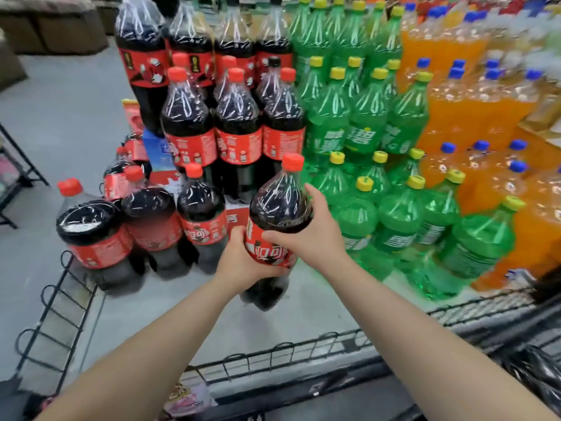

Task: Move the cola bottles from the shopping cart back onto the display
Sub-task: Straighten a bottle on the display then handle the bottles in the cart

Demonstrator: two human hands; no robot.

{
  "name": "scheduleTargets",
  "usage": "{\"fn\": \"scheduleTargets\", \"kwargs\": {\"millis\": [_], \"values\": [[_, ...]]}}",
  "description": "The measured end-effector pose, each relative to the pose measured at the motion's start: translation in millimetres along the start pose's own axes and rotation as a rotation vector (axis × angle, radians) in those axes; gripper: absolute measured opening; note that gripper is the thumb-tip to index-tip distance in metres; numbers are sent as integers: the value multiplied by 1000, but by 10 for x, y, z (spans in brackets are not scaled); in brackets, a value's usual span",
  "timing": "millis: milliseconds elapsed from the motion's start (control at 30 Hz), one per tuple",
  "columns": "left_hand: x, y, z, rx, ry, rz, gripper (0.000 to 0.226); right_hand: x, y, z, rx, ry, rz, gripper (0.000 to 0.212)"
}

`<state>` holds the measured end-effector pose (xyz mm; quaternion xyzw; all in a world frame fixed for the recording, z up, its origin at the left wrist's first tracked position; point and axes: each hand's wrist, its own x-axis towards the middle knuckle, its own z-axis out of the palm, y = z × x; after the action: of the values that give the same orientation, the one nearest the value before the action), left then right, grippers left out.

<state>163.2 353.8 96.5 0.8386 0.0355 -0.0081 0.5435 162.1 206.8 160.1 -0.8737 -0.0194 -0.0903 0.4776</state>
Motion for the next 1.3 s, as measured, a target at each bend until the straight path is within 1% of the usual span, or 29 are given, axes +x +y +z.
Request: {"fn": "scheduleTargets", "kwargs": {"millis": [133,233,333,400,467,500,600,633,667,767,833,900,967,1033,1100,1167,1200,1233,1300], "values": [[317,-291,-23,-6,65,-67,92,303,150,453,-8,-69,-8,109],[544,-523,0,-18,147,-73,86,506,273,724,-13,-132,-31,109],[695,-721,83,2,231,-121,82,636,402,915,-8,-167,-30,109],[745,-870,154,77,251,-198,82,696,492,1015,0,-160,-9,105],[757,-1047,235,81,248,-289,77,764,566,1061,25,-144,21,105],[764,-1134,277,38,236,-327,77,793,593,1062,42,-136,28,107],[741,-1137,334,-124,74,-471,85,807,650,1030,45,-133,-10,110],[709,-1055,334,-208,12,-516,78,797,670,1031,35,-143,-20,110],[689,-1010,351,-301,-34,-579,63,774,681,1025,25,-158,-24,110],[607,-935,413,-500,-147,-816,39,734,793,994,3,-223,-36,121],[592,-939,454,-637,-168,-887,27,700,868,956,4,-281,0,126],[638,-966,499,-714,-140,-911,25,673,935,968,88,-315,55,119],[672,-975,508,-753,-107,-904,28,656,1009,1060,146,-319,100,105],[727,-1022,500,-747,-72,-898,26,664,1063,1186,179,-288,153,100],[793,-1068,464,-735,-78,-894,19,704,1095,1292,201,-252,166,97],[876,-1107,427,-710,-93,-888,17,780,1081,1356,201,-237,171,96],[923,-1134,420,-691,-97,-885,19,838,1079,1380,205,-240,180,95],[968,-1150,420,-669,-98,-875,26,901,1081,1400,210,-243,181,94],[1071,-1174,416,-643,-95,-854,47,1031,1073,1426,200,-260,176,94]]}}
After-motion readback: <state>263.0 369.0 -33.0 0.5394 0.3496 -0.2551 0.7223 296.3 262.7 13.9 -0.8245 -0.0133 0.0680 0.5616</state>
